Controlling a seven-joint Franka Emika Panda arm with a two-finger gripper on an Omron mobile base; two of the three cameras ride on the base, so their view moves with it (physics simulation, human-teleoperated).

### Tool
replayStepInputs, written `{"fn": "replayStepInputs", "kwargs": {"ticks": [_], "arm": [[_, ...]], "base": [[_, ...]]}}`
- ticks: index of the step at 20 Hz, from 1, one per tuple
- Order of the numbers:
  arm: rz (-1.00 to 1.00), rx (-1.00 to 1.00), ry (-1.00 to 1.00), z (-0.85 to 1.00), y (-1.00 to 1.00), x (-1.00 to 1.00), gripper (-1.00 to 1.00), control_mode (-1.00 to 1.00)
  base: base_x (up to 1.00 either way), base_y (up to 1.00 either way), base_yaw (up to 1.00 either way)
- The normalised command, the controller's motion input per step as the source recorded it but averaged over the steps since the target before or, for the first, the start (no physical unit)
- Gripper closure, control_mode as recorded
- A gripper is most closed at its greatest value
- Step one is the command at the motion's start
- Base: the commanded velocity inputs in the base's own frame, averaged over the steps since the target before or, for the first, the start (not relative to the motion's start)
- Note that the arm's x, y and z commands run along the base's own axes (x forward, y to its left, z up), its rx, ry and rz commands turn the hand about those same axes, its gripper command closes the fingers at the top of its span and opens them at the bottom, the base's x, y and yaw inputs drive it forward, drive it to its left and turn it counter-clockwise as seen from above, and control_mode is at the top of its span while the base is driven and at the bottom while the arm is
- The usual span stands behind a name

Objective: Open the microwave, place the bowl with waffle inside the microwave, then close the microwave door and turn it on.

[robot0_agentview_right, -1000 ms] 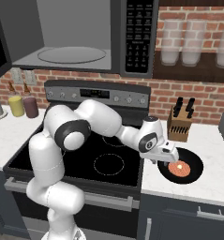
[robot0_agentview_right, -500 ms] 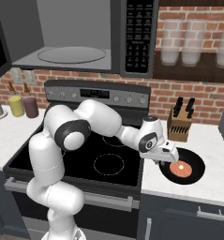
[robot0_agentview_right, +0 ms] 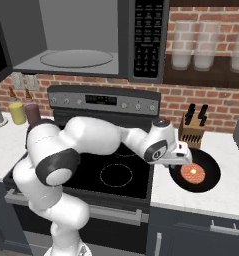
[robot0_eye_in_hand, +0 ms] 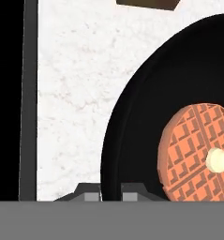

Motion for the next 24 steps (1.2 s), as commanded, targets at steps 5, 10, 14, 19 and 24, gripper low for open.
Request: {"fn": "replayStepInputs", "kwargs": {"ticks": [5,10,14,19,24], "arm": [[0.54,-0.07,-0.10,1.00,0.42,-0.16,1.00,-1.00],[0.69,-0.10,-0.03,0.89,0.60,-0.08,1.00,-1.00],[0.77,-0.14,0.00,0.88,0.76,-0.06,1.00,-1.00],[0.69,-0.18,0.04,0.92,0.75,-0.19,1.00,-1.00],[0.44,-0.18,0.00,0.92,0.74,-0.44,1.00,-1.00]], "base": [[0.00,0.00,0.00],[0.00,0.00,0.00],[0.00,0.00,0.00],[0.00,0.00,0.00],[0.00,0.00,0.00]]}}
